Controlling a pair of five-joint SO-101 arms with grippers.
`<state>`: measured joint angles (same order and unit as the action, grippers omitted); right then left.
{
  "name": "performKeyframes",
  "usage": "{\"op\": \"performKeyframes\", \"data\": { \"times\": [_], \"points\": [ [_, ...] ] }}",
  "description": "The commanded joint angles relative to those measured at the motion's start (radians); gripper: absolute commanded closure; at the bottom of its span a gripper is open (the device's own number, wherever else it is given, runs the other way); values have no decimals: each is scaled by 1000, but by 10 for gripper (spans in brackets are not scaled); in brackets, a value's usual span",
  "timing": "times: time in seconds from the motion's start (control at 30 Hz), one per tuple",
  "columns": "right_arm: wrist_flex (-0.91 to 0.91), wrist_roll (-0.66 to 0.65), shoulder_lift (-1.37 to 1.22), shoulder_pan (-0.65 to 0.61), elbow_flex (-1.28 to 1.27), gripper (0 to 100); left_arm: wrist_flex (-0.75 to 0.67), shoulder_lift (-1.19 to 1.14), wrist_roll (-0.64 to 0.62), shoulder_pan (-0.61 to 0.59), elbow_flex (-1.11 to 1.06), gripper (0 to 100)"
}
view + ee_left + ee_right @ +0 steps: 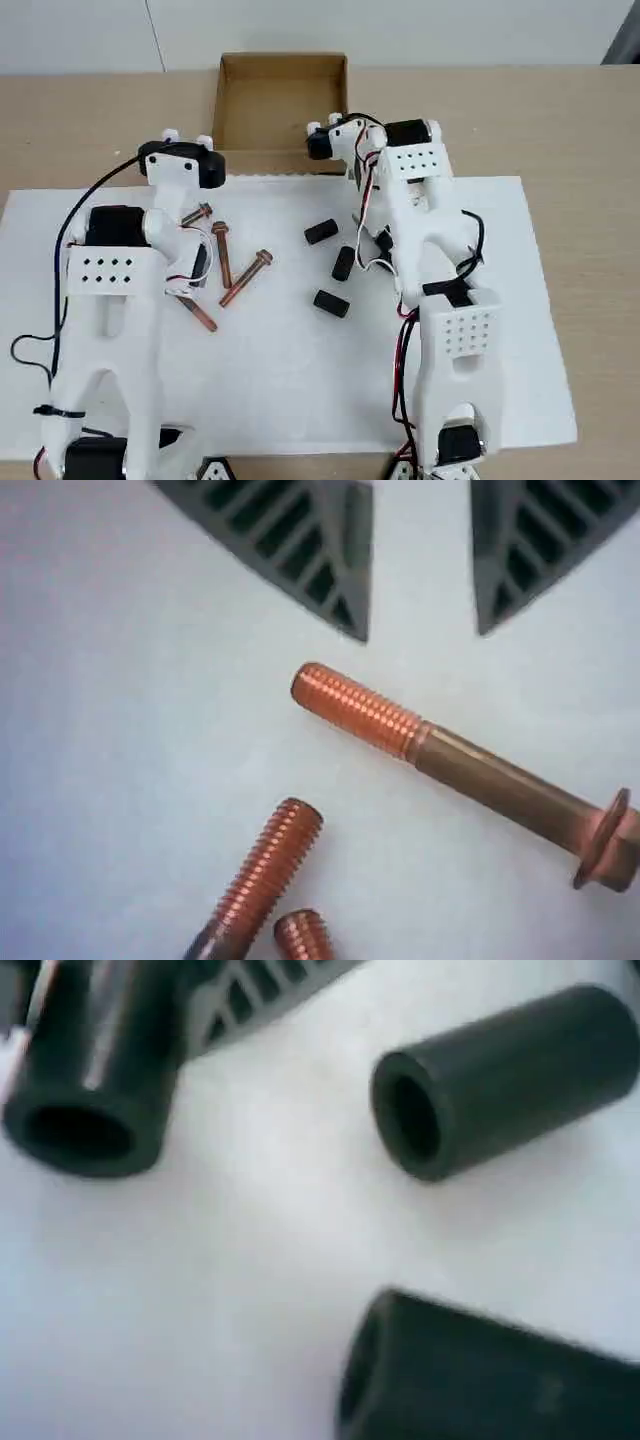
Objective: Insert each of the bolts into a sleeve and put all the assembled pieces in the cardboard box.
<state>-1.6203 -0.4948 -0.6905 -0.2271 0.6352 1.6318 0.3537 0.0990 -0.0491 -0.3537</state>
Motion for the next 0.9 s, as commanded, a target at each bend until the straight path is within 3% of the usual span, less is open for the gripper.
{"op": "performKeyframes", "data": {
  "times": [0.0,0.4,0.6,0.87],
  "points": [
    [-21,-11,18,18,40,867,-14,-2,-2,-2,35,931],
    [-25,-31,-68,10,38,853,-15,-3,-3,0,35,931],
    [-19,-31,-104,-1,38,997,-29,-3,-3,0,25,931],
    [-61,-23,-28,-24,68,991,-49,-2,0,-3,-30,934]
  ]
}}
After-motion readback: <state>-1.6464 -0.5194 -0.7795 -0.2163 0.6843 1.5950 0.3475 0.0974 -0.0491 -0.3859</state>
